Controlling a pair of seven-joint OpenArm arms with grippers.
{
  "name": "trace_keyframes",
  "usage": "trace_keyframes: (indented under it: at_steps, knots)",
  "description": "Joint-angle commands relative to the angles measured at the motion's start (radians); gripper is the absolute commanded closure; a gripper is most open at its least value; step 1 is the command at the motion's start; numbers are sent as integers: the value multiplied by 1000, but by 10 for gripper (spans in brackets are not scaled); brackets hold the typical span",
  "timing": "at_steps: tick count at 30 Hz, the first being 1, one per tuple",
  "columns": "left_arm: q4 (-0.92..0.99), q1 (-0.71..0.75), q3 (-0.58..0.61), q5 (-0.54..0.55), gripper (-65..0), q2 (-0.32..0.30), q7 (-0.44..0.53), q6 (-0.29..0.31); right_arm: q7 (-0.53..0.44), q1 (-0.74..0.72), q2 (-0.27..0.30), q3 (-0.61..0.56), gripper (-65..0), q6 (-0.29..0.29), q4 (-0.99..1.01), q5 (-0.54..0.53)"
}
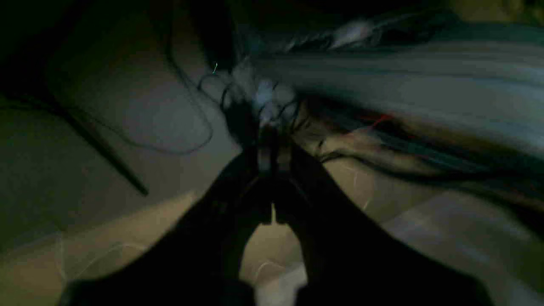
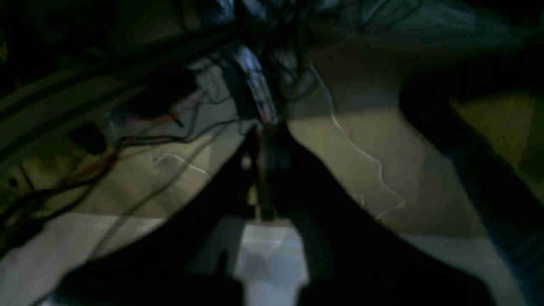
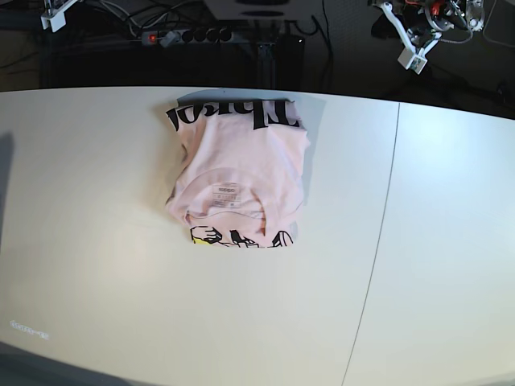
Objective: Fold the T-shirt properly
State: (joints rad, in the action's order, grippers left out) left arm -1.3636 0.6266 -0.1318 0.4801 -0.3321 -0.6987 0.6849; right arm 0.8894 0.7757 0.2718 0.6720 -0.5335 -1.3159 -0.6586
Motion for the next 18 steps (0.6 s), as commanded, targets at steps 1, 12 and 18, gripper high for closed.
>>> trace_keyframes:
  at_steps: [1, 12, 18]
  knots:
    - [73, -24, 9, -18, 0, -9, 33, -6, -24, -6, 13, 8, 0, -19, 48, 20]
    - [862, -467, 303, -261, 0, 69, 232, -211, -113, -354, 3, 6, 0, -8, 636, 207]
    - [937, -567, 426, -260, 0, 107, 284, -260, -137, -477, -106, 6, 0, -2, 683, 264]
